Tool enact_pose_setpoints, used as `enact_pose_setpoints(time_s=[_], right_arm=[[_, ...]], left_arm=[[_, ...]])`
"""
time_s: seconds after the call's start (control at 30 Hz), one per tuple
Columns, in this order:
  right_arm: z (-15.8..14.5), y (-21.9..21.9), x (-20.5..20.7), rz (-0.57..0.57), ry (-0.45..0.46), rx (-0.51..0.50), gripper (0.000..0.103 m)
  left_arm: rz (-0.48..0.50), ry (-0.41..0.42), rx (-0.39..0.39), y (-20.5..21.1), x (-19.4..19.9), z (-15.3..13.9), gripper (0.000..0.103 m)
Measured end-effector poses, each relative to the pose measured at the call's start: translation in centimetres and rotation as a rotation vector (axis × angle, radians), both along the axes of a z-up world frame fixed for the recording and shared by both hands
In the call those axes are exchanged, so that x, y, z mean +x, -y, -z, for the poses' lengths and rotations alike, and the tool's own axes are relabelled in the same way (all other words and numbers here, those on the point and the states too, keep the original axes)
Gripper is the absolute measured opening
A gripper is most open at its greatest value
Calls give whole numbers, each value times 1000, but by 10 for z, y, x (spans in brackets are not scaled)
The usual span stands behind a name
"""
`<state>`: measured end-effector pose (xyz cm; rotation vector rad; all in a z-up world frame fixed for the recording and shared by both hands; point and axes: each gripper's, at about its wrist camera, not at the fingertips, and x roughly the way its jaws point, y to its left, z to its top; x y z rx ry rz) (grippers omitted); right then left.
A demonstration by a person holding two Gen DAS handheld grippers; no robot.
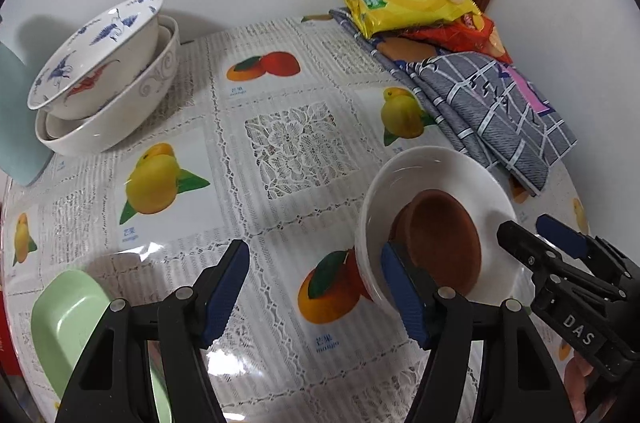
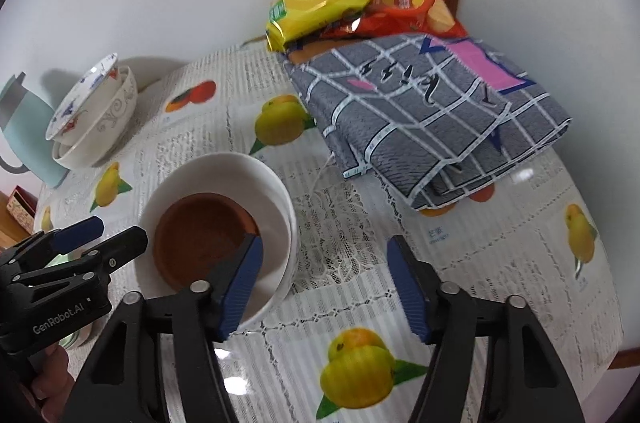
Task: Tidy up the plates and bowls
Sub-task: 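Move the open right tool to the white bowl rim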
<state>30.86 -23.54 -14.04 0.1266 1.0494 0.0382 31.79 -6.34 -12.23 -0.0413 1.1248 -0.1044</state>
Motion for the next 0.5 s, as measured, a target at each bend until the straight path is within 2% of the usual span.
enact_pose_setpoints(time_s=[0.2, 0.33, 0.5], right_arm=[[14, -4, 11, -3, -40, -47, 54], [20, -6, 16, -5, -70, -47, 54], [21, -6, 19, 2, -83, -43, 54]], left_arm=[[12, -5, 45, 7, 7, 8, 61], [26, -19, 31, 9, 11, 11, 54], [31, -24, 16, 10, 13, 16, 54]])
